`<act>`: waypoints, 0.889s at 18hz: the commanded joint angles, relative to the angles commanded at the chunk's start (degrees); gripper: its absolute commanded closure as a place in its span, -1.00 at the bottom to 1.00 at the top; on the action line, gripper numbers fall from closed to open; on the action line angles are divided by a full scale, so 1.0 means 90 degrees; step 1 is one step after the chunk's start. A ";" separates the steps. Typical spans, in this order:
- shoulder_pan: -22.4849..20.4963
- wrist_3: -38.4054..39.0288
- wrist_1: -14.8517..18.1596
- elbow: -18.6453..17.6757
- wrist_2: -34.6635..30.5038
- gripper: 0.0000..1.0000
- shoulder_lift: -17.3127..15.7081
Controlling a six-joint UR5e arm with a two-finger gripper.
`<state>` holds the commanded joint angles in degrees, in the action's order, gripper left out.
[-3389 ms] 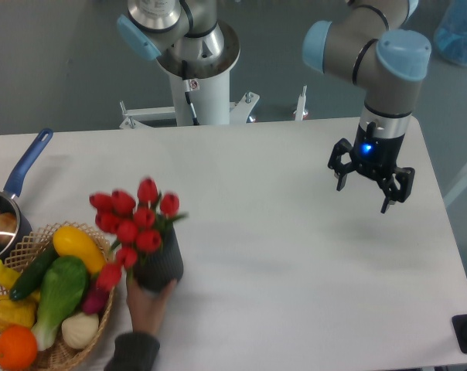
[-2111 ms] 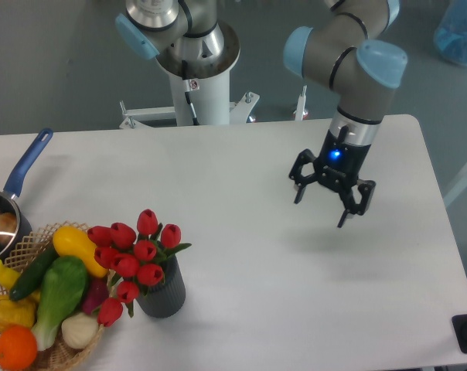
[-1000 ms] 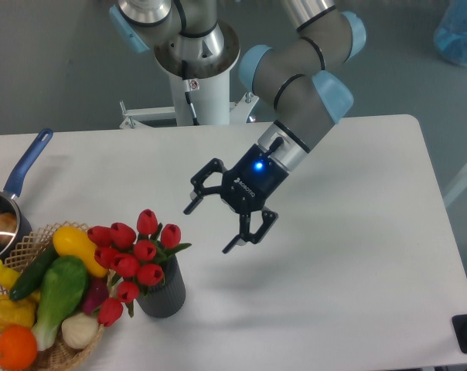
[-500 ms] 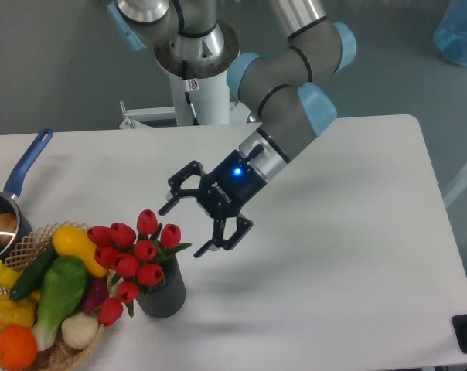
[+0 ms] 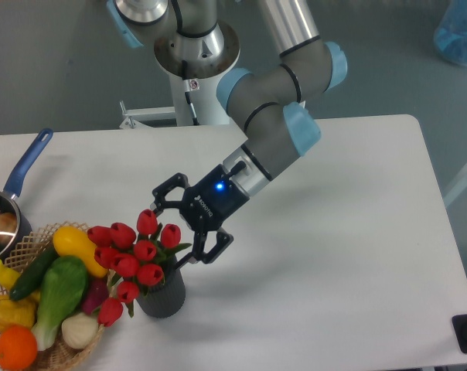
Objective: Pick up the flowers from the vase
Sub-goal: 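Lower the gripper around the tulip stems and close on them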
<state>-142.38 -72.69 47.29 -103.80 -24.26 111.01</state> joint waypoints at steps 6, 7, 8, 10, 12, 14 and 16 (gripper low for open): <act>0.0078 0.0010 0.0000 0.0039 0.0029 0.43 0.0010; 0.0069 0.0019 0.0000 0.0049 0.0029 0.60 -0.0010; 0.0069 0.0020 0.0000 0.0059 0.0039 0.75 -0.0029; 0.0059 0.0068 0.0000 0.0098 0.0049 0.92 -0.0049; 0.0039 0.0262 0.0000 0.0205 0.0107 1.00 -0.0049; 0.0039 0.0526 0.0000 0.0361 0.0205 1.00 -0.0049; 0.0030 0.0741 0.0000 0.0527 0.0254 1.00 -0.0049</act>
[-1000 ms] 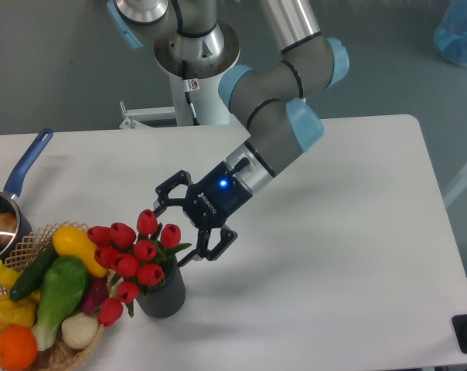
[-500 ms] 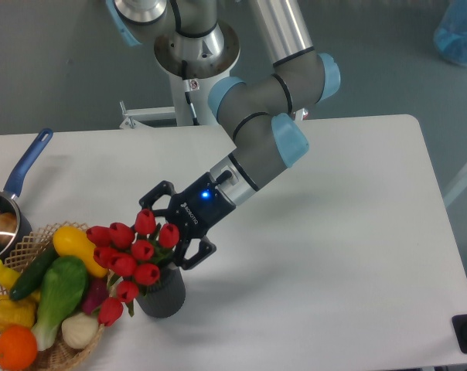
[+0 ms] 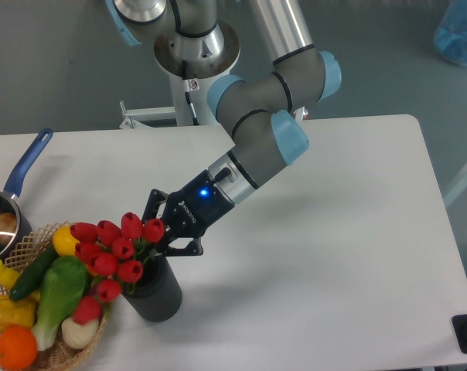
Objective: Pick up the flowers from the vase
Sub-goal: 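Lower the gripper around the tulip stems and close on them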
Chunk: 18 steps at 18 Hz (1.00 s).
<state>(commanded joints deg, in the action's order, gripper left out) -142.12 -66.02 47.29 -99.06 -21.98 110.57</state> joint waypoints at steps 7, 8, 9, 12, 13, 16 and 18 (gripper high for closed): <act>-0.0117 0.0655 0.0000 0.0332 0.0282 1.00 -0.0039; -0.0166 0.0742 0.0000 0.0362 0.0380 1.00 -0.0097; -0.0205 0.0840 0.0000 0.0401 0.0449 1.00 -0.0156; -0.0273 0.1133 0.0000 0.0479 0.0518 1.00 -0.0205; -0.0293 0.1240 0.0000 0.0499 0.0518 1.00 -0.0215; -0.0332 0.1368 0.0000 0.0645 0.0654 1.00 -0.0215; -0.0390 0.1426 0.0000 0.0733 0.0791 1.00 -0.0215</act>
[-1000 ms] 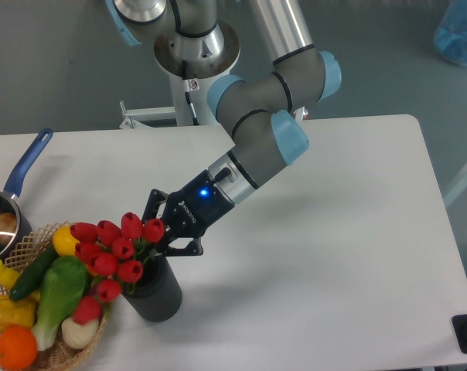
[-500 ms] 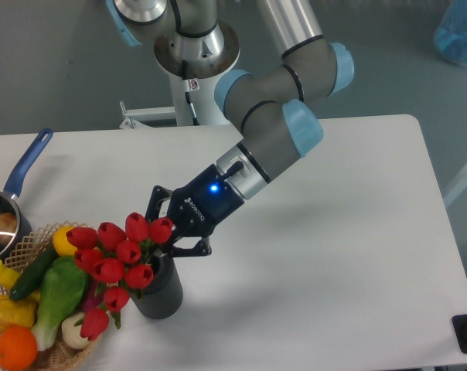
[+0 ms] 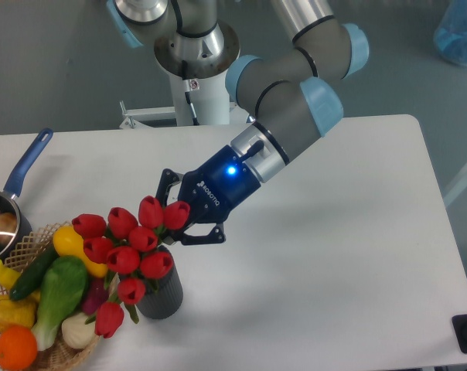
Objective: Pick up the flowers from the vase
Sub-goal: 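Lower the gripper around the tulip stems and close on them, then lift the gripped tulips up out of the grey vase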
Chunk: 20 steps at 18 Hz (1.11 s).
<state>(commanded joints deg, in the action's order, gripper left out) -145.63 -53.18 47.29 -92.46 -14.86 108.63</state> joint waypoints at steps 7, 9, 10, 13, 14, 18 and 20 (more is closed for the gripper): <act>-0.0244 0.0566 0.0000 0.0342 0.0489 1.00 -0.0019; -0.0264 0.0635 0.0000 0.0362 0.0499 1.00 -0.0097; -0.0274 0.0635 0.0000 0.0371 0.0518 1.00 -0.0098; -0.0400 0.0664 0.0000 0.0371 0.0694 1.00 -0.0127; -0.0401 0.0664 0.0000 0.0371 0.0694 1.00 -0.0137; -0.0586 0.0606 0.0000 0.0371 0.0684 1.00 -0.0127; -0.0800 0.0577 -0.0019 0.0371 0.0636 1.00 -0.0146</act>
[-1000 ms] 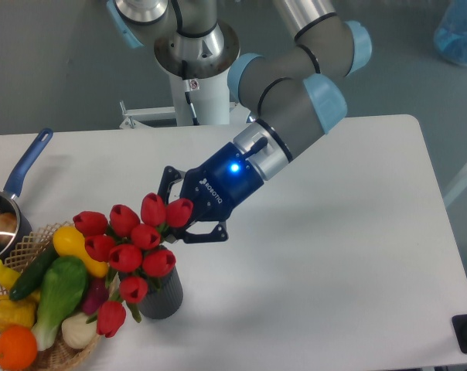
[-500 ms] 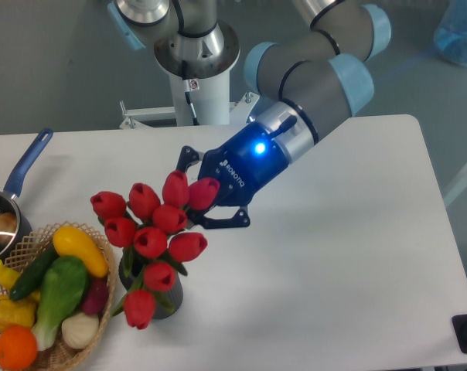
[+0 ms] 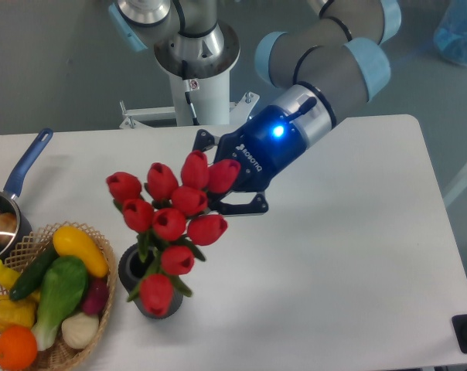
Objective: Pick up the flowers from the vase
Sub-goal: 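Lift the gripped tulips up out of the grey vase, then carry the held tulips away from the vase over the table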
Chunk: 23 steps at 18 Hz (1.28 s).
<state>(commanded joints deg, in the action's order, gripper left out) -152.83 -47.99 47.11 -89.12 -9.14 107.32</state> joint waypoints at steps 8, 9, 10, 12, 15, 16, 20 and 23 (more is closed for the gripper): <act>-0.0313 -0.0653 0.0019 -0.0029 -0.2108 1.00 0.0000; -0.0381 -0.0858 0.0029 -0.0049 -0.2313 1.00 0.0000; -0.0488 -0.1150 0.0039 -0.0078 -0.2527 1.00 -0.0010; -0.0567 -0.1765 0.0058 -0.0107 -0.3074 1.00 -0.0010; -0.0655 -0.2478 0.0078 -0.0156 -0.4196 1.00 -0.0010; -0.0675 -0.2761 0.0078 -0.0214 -0.4567 1.00 0.0000; -0.0714 -0.3379 0.0556 -0.0195 -0.5566 1.00 -0.0010; -0.0831 -0.3554 0.0508 -0.0186 -0.5596 0.96 0.0000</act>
<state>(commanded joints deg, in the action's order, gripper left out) -160.31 -79.97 51.68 -90.79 -59.50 107.31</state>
